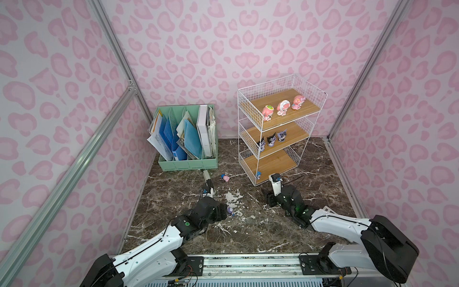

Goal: Organize plastic toys on shelves
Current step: Place the plastic toy on the shelf, then pick up the plastic toy at the center of the board.

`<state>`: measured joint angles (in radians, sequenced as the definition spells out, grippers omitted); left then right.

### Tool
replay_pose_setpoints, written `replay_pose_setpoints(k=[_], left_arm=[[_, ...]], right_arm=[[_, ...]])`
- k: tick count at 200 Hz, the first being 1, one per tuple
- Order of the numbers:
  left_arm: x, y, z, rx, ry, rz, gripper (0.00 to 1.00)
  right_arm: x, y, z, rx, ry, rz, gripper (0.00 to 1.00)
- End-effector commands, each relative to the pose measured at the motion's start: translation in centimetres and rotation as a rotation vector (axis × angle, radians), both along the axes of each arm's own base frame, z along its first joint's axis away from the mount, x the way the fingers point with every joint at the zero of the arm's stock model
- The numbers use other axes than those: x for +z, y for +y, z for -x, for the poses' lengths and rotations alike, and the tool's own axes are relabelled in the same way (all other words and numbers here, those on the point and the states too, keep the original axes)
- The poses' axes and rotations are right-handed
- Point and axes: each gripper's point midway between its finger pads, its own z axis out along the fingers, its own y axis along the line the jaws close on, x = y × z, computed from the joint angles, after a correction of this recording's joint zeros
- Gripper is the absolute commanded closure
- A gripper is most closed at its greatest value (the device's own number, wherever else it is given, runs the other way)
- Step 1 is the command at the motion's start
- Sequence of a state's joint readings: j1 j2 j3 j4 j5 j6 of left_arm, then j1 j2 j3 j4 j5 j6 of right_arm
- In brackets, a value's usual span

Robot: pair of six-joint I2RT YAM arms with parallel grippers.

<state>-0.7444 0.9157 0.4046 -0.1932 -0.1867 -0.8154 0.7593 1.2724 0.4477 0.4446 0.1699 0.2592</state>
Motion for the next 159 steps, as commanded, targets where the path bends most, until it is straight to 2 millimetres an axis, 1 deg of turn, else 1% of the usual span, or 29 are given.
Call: replay_pose_setpoints(k=[1, 19, 31, 59, 74, 94, 132, 159], left_arm=[[-1.1, -0.7, 1.2, 0.089, 0.111, 0.077, 0.20], [-1.3, -2.4, 1.2, 0.080, 0.112, 0.079, 0.22], [-1.8, -3.6, 1.2, 0.069, 0.128, 0.075, 0.24], [-2.8, -5.5, 0.9, 0.057, 0.155, 0.045, 0.28], [-3.0, -5.7, 0.5, 0.064, 0.150, 0.025, 0.31], [-3.3, -6.0, 0.0, 0.074, 0.150, 0.017, 0.35], [-5.3, -6.6, 0.0, 0.097, 0.203, 0.011, 0.40], [-5.7, -6.6, -0.2, 0.117, 0.207, 0.010, 0.44]], right_arm=[[0.0, 0.5, 0.8, 0.042, 0.026, -0.003, 0.34], [0.9, 1.1, 1.0, 0.077, 0.012, -0.020, 0.30], [1.4, 1.5, 1.2, 0.101, 0.003, -0.037, 0.27], [2.3, 1.8, 1.7, 0.132, -0.013, -0.067, 0.23], [2.7, 2.0, 2.1, 0.160, -0.022, -0.079, 0.21], [2.8, 1.8, 2.3, 0.166, -0.030, -0.081, 0.20], [2.6, 1.2, 2.4, 0.149, -0.046, -0.075, 0.19], [2.4, 0.6, 2.3, 0.132, -0.049, -0.077, 0.19]])
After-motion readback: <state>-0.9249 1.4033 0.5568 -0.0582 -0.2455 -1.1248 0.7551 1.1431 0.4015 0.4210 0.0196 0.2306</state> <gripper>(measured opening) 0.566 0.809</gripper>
